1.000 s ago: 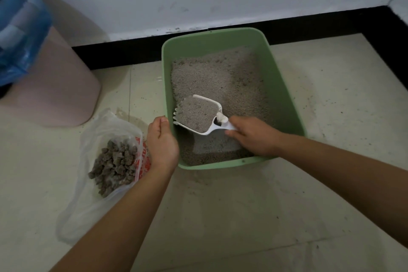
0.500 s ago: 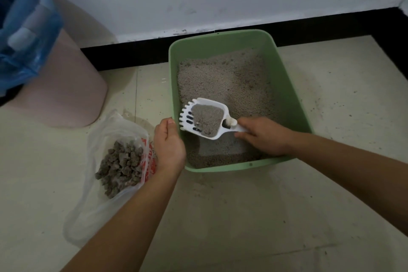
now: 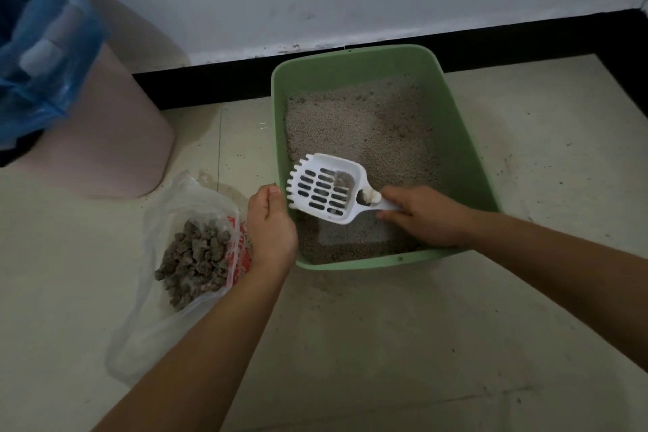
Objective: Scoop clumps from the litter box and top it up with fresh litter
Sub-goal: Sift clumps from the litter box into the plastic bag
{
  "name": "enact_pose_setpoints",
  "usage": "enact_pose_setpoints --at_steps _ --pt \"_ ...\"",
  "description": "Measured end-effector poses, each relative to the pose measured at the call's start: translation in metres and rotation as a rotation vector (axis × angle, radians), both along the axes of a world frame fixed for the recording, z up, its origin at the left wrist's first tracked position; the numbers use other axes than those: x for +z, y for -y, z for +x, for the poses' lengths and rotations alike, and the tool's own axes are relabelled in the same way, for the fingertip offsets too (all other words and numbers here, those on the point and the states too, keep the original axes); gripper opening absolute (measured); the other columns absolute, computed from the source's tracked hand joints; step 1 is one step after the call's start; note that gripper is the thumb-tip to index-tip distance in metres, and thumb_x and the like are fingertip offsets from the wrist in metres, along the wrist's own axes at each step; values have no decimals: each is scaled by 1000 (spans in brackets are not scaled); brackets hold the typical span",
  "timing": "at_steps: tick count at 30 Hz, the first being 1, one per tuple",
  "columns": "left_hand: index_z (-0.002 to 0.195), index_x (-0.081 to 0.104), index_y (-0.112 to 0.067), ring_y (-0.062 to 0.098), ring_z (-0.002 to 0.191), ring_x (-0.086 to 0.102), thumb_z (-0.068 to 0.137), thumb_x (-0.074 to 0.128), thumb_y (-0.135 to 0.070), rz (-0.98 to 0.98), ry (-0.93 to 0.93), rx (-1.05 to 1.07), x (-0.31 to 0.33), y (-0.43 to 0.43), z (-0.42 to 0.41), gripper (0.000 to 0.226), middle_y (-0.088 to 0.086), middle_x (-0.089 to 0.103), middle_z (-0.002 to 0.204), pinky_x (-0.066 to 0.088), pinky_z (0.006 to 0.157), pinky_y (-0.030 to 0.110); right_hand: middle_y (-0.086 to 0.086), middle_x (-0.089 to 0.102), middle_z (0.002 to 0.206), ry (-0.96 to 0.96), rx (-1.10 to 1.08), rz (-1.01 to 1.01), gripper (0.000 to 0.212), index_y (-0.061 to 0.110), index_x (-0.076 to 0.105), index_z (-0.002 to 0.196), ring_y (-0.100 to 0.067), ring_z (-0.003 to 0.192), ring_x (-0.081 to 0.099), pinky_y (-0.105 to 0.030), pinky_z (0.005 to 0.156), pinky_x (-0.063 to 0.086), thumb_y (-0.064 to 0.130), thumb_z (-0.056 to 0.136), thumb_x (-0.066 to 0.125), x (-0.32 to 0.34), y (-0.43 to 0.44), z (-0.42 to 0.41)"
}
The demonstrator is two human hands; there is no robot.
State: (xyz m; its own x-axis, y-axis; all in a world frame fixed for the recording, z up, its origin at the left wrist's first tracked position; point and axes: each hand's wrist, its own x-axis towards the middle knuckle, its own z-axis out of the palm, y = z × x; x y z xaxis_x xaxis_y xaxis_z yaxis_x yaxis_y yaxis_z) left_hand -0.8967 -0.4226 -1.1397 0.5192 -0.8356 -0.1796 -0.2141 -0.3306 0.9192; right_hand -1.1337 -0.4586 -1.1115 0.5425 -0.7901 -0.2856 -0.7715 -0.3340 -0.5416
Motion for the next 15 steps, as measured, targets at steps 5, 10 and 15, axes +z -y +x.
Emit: enact_pose_setpoints --at_steps 5,10,15 --pt "107 61 -11 26 104 56 103 35 -29 2 -3 5 1 1 -1 32 8 61 108 46 96 45 1 56 84 9 -5 16 16 14 56 99 -18 76 52 -32 68 40 30 99 54 1 -2 -1" --pt "109 61 -11 25 105 56 103 35 -29 0 4 10 0 0 0 32 7 62 109 46 96 41 10 51 78 26 -4 16 15 17 56 96 -9 71 50 -31 66 39 31 99 56 -1 -5 -1" --pt "105 61 -12 25 103 57 103 35 -30 1 5 -23 2 0 0 32 7 62 108 45 92 39 2 58 81 69 -32 10 13 17 58 96 -16 73 55 -37 70 46 30 98 57 0 -10 -2"
